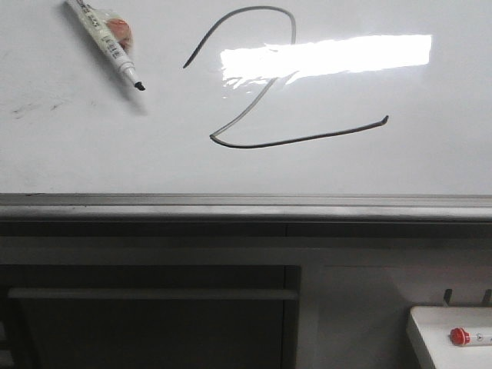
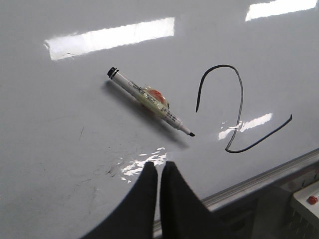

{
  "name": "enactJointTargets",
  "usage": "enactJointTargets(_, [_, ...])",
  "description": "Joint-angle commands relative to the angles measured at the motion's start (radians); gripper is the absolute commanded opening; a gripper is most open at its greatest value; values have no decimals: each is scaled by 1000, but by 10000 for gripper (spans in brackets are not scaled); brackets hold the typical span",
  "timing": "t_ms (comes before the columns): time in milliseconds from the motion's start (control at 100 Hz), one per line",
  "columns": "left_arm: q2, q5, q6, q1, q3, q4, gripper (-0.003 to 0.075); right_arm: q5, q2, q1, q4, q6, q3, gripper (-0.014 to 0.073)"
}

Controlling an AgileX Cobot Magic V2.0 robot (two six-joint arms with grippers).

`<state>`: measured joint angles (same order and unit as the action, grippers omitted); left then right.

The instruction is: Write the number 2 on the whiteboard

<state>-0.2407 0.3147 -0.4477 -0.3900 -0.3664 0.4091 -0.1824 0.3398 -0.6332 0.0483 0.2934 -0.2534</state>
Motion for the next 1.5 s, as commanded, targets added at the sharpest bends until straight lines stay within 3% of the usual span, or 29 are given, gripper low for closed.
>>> enactJointTargets(0, [-10,-67,3,5,-25,10,-20,81,5,7,-2,-1,-28,-71])
enactJointTargets(270, [-10,-59,3,10,-21,-22,-20,81,5,7,-2,-1,-28,-71])
enactJointTargets(440, [-10,-74,3,76,9,-59,-20,81,5,7,-2,-1,-28,-71])
enactJointTargets(680, [113,-344,3,271,194,-116,-20,81,5,7,-2,-1,-28,-71])
enactJointTargets(790, [184,-375,14,331,274,-116,-20,81,5,7,-2,-1,-28,-71])
enactJointTargets(1170, [259,-194,217,339,378,-169,-20,81,5,7,-2,-1,-28,-71])
enactJointTargets(1490, [272,-52,231,339,378,-314,-20,81,5,7,-2,-1,-28,-71])
